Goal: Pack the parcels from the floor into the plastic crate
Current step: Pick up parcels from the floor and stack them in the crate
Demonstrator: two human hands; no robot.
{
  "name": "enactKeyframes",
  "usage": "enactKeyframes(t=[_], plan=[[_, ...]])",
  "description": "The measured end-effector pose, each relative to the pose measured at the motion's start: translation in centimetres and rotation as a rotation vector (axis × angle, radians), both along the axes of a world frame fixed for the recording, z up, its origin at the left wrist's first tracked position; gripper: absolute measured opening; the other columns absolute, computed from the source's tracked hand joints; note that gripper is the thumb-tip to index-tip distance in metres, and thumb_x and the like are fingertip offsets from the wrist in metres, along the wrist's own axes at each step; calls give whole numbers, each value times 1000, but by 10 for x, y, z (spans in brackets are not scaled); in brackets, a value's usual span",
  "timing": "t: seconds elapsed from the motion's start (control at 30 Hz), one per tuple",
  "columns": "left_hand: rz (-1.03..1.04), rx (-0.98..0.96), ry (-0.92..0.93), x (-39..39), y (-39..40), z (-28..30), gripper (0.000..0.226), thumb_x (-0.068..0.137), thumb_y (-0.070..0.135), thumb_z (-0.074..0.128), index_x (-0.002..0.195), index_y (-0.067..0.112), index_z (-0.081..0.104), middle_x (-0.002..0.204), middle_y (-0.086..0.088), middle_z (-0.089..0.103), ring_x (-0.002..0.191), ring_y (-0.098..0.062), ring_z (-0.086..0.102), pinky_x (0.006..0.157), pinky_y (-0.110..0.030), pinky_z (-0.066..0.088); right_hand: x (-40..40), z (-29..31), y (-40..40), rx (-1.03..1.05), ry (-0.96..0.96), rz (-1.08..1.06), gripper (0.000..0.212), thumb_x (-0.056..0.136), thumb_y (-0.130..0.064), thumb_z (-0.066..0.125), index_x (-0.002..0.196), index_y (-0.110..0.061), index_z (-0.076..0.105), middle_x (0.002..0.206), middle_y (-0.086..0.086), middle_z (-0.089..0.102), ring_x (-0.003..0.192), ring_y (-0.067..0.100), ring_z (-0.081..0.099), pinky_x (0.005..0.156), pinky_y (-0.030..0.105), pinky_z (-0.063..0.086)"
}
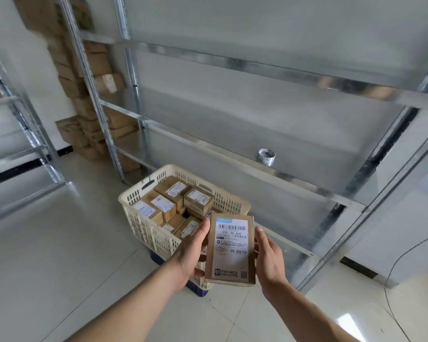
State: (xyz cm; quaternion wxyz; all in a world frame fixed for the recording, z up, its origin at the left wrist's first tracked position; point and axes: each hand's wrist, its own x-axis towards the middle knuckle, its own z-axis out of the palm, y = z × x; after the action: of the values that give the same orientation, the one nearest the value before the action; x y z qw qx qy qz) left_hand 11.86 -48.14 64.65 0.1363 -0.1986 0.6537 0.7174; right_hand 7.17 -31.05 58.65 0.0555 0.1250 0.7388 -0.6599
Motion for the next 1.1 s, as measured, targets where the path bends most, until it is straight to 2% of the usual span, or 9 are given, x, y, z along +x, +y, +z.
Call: enactKeyframes(t=[0.17,0.27,0.37,0.47,0.6,0.73,0.83,0.97,1.1], plan=[[-93,-8,3,-48,-48,-11,39,82,77,31,90,53,61,116,7,65,120,-27,55,99,-57,47,-39,-12,-43,-2,10,-58,52,94,-67,46,82,-28,78,80,-1,77,84,24,71,78,44,57],[-141,-7,-14,-77,-83,-12,44,76,80,31,91,51,61,116,5,66,115,-26,58,98,-55,49,-60,-15,-75,-5,-23,-85,52,97,-64,45,84,-26,79,86,2,78,90,27,73,86,53,59],[-214,-31,2,-103,-114,-9,36,93,69,25,92,51,57,130,8,59,125,-22,51,109,-45,37,-74,-13,-109,-12,-47,-125,62,73,-82,45,82,-30,78,85,3,77,90,30,72,85,53,57],[-245,-47,18,-122,-137,-8,32,100,58,20,95,48,50,144,8,47,123,-11,38,100,-33,27,-87,-12,-135,-29,-70,-147,73,65,-85,44,89,-25,78,88,2,78,91,28,74,89,60,57],[-242,-35,-19,-150,-163,-21,33,96,64,24,102,45,51,128,12,55,123,-16,45,108,-43,34,-107,-16,-159,-6,-66,-162,73,67,-86,43,96,-29,78,92,-4,79,94,24,74,90,60,57],[-248,-39,-28,-182,-175,-28,35,98,61,25,93,43,56,99,21,56,101,-8,54,99,-44,45,-135,-29,-172,1,-65,-184,79,64,-97,45,105,-36,75,100,-7,78,101,23,72,93,60,55],[-260,-53,-61,-206,-184,-35,37,97,64,26,94,46,58,103,20,59,112,-17,55,105,-55,41,-158,-38,-181,-25,-83,-203,88,59,-100,47,105,-30,76,100,-4,78,100,24,72,91,60,56],[-274,-89,-118,-241,-189,-44,38,89,73,26,93,53,58,118,13,57,117,-15,50,104,-55,41,-195,-45,-189,-82,-110,-196,73,68,-84,47,97,-26,79,95,0,78,97,27,73,88,52,59],[-252,-109,-165,-278,-192,-52,46,71,83,33,91,56,63,136,-1,57,127,-29,50,105,-56,40,-233,-57,-194,-87,-142,-176,60,73,-83,41,93,-40,78,94,-6,78,98,23,71,89,51,58]])
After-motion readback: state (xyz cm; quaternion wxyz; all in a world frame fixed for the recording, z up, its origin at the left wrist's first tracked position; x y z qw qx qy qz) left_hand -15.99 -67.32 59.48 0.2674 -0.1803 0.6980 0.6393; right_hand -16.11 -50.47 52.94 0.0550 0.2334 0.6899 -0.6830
